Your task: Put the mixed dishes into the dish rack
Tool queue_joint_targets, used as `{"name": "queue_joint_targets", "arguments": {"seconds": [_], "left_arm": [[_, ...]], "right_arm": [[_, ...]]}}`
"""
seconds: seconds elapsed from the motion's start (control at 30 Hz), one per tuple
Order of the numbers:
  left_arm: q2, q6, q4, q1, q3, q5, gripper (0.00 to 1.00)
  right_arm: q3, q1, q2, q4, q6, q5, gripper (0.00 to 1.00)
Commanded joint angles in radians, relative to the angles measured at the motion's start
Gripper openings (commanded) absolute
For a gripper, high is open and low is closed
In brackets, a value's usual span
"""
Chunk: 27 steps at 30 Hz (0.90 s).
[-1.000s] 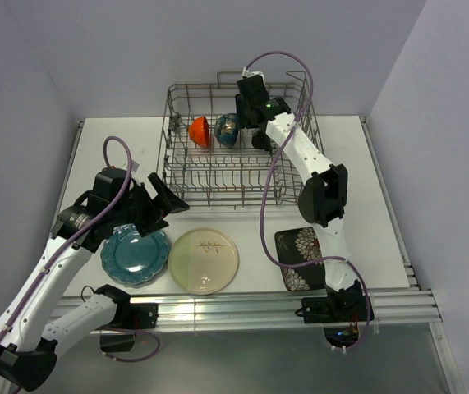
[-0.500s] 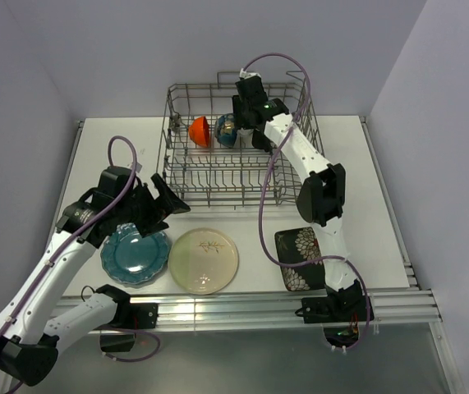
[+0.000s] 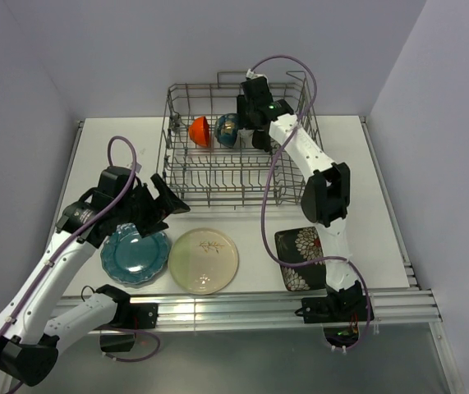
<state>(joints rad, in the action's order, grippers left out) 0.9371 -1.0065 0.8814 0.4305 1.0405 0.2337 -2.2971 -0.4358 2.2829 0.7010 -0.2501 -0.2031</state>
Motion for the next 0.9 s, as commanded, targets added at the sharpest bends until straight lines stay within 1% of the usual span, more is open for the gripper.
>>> {"name": "queue_joint_targets", "arguments": {"seconds": [0.0,0.17,0.3,0.43,0.6,0.8,0.87], "left_arm": [[-0.018,0.006,-0.021,-0.006,0.009,-0.001,0.94],[-0.03,-0.01,-0.035,-0.006,-0.007,0.009,0.94],[-0.043,-0.021,-0.029,-0.006,-0.013,0.003,0.94],[-0.055,-0.032,-0.025,-0.007,-0.016,-0.004,0.94],[-0.061,-0.038,-0.021,-0.006,-0.016,-0.007,0.94],[-0.067,-0.049,-0.032,-0.007,-0.03,-0.002,0.93],[-0.067,-0.052,-0.033,-0.006,-0.033,-0.001,0.93]], "right_arm": [[0.057,0.051,-0.022,0.003,-0.002,-0.044,0.0],[0.114,0.057,-0.049,-0.006,0.0,-0.05,0.0],[0.188,0.065,-0.097,-0.049,-0.018,-0.041,0.0],[0.194,0.069,-0.103,-0.032,-0.051,-0.047,0.0],[0.264,0.069,-0.143,-0.061,-0.049,-0.056,0.0],[0.278,0.081,-0.154,-0.058,-0.034,-0.081,0.0],[0.259,0.086,-0.145,-0.052,-0.022,-0.082,0.0]]}}
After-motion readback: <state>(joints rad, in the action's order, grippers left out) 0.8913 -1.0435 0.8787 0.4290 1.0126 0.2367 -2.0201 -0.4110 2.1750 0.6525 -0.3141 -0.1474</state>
